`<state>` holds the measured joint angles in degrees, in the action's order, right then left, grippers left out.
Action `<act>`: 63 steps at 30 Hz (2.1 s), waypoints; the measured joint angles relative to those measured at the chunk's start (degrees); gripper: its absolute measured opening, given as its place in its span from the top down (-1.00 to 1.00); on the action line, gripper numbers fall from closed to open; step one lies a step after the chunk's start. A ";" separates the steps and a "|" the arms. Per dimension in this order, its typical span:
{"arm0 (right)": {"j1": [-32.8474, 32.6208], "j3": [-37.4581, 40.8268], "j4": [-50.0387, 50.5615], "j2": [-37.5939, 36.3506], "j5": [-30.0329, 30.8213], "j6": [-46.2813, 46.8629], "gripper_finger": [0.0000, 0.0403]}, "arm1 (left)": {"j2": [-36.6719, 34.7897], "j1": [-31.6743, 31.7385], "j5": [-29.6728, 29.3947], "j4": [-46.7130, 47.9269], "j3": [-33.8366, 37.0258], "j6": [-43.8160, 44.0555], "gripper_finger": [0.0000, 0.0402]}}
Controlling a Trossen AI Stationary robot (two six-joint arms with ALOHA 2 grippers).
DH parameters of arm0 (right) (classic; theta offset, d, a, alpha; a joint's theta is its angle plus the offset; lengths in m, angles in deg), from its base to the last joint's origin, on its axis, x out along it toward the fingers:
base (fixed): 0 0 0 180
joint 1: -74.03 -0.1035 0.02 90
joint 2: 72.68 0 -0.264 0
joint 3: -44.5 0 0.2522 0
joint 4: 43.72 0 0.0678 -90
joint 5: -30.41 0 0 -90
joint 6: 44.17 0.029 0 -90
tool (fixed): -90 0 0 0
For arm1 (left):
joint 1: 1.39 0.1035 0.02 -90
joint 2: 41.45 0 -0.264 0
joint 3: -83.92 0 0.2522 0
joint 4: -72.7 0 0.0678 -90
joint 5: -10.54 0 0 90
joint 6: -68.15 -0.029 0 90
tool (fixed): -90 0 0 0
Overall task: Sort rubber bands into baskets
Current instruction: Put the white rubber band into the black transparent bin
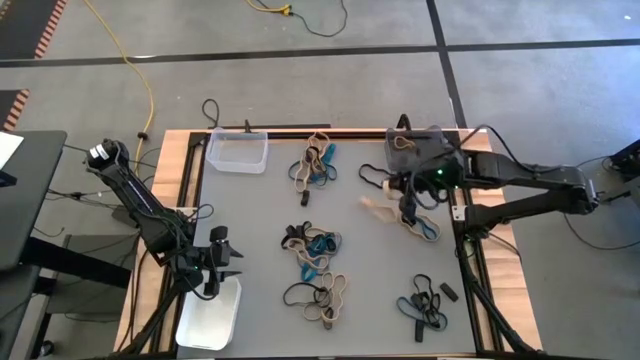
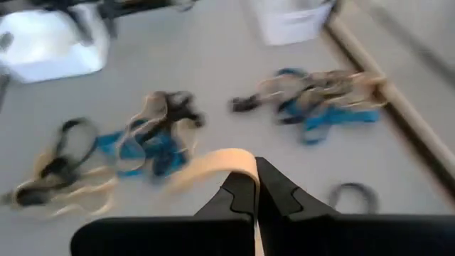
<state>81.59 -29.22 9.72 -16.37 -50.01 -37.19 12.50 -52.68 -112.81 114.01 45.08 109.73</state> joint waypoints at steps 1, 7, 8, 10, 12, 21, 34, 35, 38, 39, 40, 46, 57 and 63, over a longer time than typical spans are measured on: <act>0.07 -0.39 1.15 -0.04 3.68 -0.12 0.88 | 0.00 0.00 0.00 -0.02 0.00 0.00 -0.02; 5.57 -1.18 3.64 0.29 12.27 -1.03 0.88 | 0.00 0.00 0.00 -0.02 0.00 -0.02 -0.02; 7.10 -1.18 3.80 0.69 12.24 -1.38 0.88 | 0.00 -0.02 0.00 0.00 0.00 0.00 -0.02; 10.12 -1.18 3.56 1.76 12.25 -2.50 0.88 | 0.00 0.00 0.00 -0.02 0.00 0.00 -0.02; 13.86 -1.18 3.65 2.88 12.50 -3.90 0.88 | 0.00 -0.01 0.00 -0.01 0.00 0.00 -0.02; 31.18 -1.18 -0.16 10.36 12.71 -9.84 0.88 | 0.00 -0.02 0.00 -0.02 0.00 -0.01 -0.02; 44.01 -1.16 -3.58 22.98 8.45 -10.44 0.86 | 0.00 -0.02 0.00 -0.02 0.00 0.00 -0.02; 44.36 -1.16 -3.29 23.96 7.28 -10.16 0.85 | 0.00 -0.01 0.00 -0.02 0.00 0.00 -0.02; 44.83 -1.16 -1.75 26.67 4.44 -9.81 0.81 | 0.00 -0.02 0.00 -0.02 0.00 -0.01 -0.02; 44.82 -1.16 -1.22 27.40 4.06 -9.61 0.79 | 0.00 -0.02 0.00 -0.02 0.00 0.00 -0.02; 44.82 -1.16 -0.84 28.03 3.78 -9.41 0.77 | 0.00 -0.02 0.00 -0.02 0.00 0.00 -0.02; 44.82 -1.13 1.31 29.12 3.69 -8.94 0.63 | 0.00 0.00 0.00 -0.02 0.00 0.00 -0.02; 44.20 -1.13 7.02 20.97 3.64 -8.49 0.11 | 0.00 0.00 0.00 -0.02 0.00 0.00 -0.02; 39.83 -1.10 10.17 16.43 -7.17 -8.78 -0.02 | 0.00 0.00 0.00 -0.02 0.00 -0.02 -0.02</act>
<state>121.43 -30.32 19.89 0.06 -57.19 -45.97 12.50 -52.68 -112.81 113.99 45.08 109.72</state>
